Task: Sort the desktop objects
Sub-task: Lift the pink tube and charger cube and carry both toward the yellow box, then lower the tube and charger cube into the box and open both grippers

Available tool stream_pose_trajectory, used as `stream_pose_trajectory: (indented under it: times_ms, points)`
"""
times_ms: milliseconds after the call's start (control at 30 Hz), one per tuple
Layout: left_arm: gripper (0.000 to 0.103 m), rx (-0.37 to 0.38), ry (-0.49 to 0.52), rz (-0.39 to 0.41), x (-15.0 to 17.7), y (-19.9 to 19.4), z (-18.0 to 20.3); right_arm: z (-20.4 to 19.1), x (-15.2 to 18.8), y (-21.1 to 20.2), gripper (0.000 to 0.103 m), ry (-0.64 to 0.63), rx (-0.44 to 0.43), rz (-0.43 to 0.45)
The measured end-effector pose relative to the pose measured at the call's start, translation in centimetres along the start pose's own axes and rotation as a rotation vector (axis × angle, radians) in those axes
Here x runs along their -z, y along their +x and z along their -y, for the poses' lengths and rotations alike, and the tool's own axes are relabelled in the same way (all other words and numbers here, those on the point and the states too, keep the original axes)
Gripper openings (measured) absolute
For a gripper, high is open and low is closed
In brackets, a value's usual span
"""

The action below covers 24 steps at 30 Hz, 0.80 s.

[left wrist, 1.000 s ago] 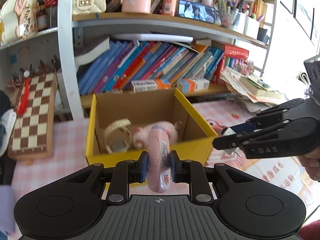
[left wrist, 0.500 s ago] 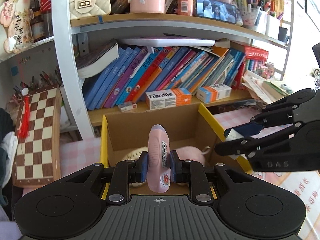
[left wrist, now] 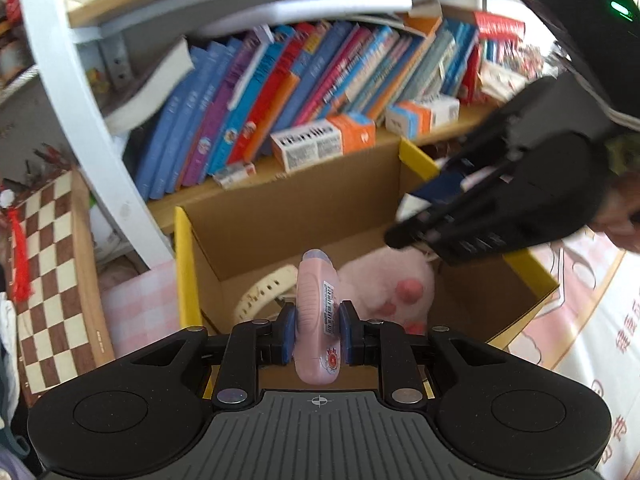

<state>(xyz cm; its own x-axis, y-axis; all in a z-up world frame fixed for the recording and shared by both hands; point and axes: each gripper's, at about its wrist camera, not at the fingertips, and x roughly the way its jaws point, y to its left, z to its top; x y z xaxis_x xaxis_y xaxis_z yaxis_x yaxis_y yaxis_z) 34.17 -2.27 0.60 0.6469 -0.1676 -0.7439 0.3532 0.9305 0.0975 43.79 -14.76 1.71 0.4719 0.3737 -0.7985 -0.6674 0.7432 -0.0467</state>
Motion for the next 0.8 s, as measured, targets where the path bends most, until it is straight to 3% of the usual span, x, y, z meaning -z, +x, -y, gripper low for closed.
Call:
stream_pose_trajectory:
  times_ms: [367,800]
  points:
    - [0.021,0.067,-0.029,-0.134,0.2,3.5,-0.1,1.0,-3.0,5.8,0.024,0.002,0.017,-0.082]
    - [0.021,0.132,-0.131,-0.24,0.5,6.4,-1.5,0.2,-3.5,11.7,0.024,-0.042,0.02,-0.235]
